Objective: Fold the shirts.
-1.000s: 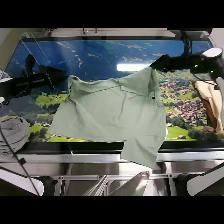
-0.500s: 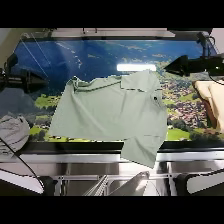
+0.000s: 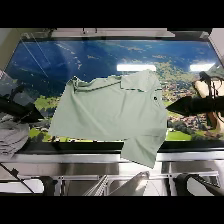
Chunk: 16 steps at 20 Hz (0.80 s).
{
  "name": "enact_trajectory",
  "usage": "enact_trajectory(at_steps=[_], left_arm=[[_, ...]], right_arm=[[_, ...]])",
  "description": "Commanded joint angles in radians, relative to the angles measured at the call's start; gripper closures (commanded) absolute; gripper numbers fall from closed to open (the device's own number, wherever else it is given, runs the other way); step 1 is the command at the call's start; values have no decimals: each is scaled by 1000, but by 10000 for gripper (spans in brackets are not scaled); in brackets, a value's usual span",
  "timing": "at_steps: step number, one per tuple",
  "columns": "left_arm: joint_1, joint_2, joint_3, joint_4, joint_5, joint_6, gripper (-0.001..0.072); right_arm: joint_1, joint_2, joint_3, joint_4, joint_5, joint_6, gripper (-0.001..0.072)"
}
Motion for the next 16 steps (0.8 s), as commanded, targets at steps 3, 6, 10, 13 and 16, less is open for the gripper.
enact_trajectory(at_steps=[3,6,10,13,16], left_arm=[[-11,-76,-43,42,51,18,375],[-43,-141,-43,44,53,19,375],[-106,-188,-43,40,52,19,375],[-165,-196,-43,34,11,20,378],[-199,-195,-28,35,-10,44,692]], right_arm=[[-11,178,-129,-26,-31,0,411],[-11,187,-129,-26,-31,5,410],[-11,187,-129,-29,-31,36,215],[-38,186,-129,-94,-32,86,214],[-117,187,-159,-269,-27,233,214]])
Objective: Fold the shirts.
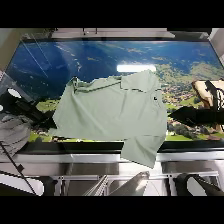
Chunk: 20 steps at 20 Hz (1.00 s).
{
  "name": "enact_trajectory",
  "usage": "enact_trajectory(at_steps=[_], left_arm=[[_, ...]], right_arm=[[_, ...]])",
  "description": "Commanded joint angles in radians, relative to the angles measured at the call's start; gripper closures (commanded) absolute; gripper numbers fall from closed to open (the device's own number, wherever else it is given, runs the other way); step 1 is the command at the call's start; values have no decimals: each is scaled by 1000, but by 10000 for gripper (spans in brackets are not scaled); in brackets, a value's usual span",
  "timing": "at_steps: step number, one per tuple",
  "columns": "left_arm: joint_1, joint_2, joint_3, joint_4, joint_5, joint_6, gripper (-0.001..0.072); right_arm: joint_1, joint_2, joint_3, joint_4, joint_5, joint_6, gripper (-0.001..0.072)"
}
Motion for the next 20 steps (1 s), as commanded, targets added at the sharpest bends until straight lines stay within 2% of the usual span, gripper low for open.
enact_trajectory(at_steps=[1,4,7,10,12,15,17,19,20], left_arm=[[-35,-5,19,3,-25,16,693],[-35,-5,40,3,-52,11,692],[-35,-5,39,2,-51,12,692],[-35,-5,39,3,-51,13,693],[-33,-5,39,3,-52,13,693],[-32,-5,39,3,-55,13,692],[-33,-5,39,2,-55,13,693],[-33,-5,39,2,-54,13,692],[-33,-5,39,2,-56,12,692]], right_arm=[[-75,1,-56,-185,-5,158,214],[-82,1,-234,-167,-55,250,214],[-74,1,-436,-125,-169,245,214],[-74,-31,-472,-20,-309,154,215],[-74,-83,-467,66,-372,55,215],[-74,-198,-438,142,-395,-54,216],[-74,-267,-406,144,-392,-70,216],[-74,-322,-401,188,-389,-134,217],[-74,-343,-401,208,-383,-163,267]])
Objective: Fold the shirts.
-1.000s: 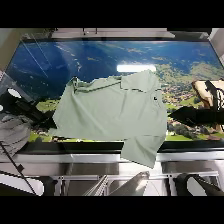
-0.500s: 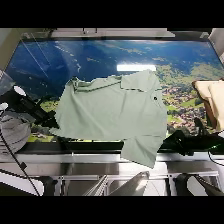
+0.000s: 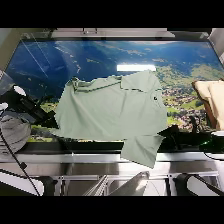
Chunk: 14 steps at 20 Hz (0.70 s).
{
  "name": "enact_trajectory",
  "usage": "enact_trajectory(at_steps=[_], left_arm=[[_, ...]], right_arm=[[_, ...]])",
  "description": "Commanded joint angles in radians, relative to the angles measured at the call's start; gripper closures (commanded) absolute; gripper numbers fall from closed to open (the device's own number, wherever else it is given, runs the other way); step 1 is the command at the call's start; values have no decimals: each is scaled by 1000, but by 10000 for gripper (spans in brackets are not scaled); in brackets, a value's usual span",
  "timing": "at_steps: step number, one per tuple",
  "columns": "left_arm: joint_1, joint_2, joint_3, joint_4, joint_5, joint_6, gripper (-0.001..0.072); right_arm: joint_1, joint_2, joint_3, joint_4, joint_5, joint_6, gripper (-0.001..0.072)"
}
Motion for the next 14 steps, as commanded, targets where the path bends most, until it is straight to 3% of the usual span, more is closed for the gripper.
enact_trajectory(at_steps=[1,2,3,4,5,10,14], left_arm=[[1,1,1,-2,-5,-1,692],[1,1,1,-2,-5,-1,692],[1,1,1,-2,-8,-1,692],[1,1,1,-4,-14,-1,692],[1,6,1,-21,-17,5,692],[55,225,2,-314,-63,81,693],[110,662,13,-771,-101,208,693]], right_arm=[[1,-90,10,59,-95,-115,403],[1,-94,11,62,-84,-121,429],[0,-93,18,61,-59,-129,501],[1,-91,32,68,-8,-154,642],[1,-86,53,74,42,-156,677],[1,151,277,200,234,-122,697],[0,491,661,301,251,-56,696]])
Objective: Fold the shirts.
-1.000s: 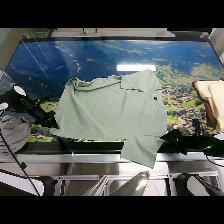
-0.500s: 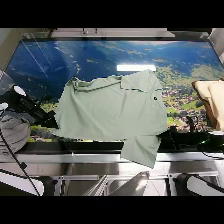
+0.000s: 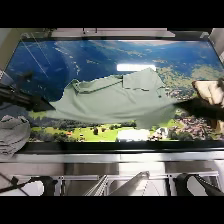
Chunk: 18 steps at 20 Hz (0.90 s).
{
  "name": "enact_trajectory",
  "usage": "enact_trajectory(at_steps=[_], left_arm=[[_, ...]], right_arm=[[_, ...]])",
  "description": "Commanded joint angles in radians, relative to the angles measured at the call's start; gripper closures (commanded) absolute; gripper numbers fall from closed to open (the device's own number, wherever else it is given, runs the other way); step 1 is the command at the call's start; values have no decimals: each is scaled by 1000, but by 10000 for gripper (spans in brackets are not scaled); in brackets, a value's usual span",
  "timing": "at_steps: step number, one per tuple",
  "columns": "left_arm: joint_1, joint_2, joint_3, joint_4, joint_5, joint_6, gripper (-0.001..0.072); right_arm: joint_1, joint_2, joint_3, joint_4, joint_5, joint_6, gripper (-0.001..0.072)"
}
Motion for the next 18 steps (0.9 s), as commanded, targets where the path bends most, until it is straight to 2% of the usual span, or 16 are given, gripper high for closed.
enact_trajectory(at_steps=[1,3,6,7,9,11,13,16,18], left_arm=[[63,371,42,-451,3,127,693],[174,575,174,-546,140,140,691],[458,729,366,-542,313,90,690],[544,745,404,-546,327,83,690],[584,710,415,-615,303,60,690],[503,629,346,-651,241,53,690],[338,536,232,-571,226,50,690],[89,364,73,-371,313,60,690],[-27,212,12,-306,384,104,690]], right_arm=[[-6,263,344,95,28,34,696],[-37,344,589,51,-82,5,696],[-93,349,861,-103,-210,6,697],[-101,333,903,-118,-213,5,697],[-105,288,919,-118,-200,-13,697],[-103,188,901,-73,-131,29,699],[-52,57,848,-25,-74,29,699],[95,-157,734,-71,-85,8,699],[174,-320,686,-102,-122,-10,699]])
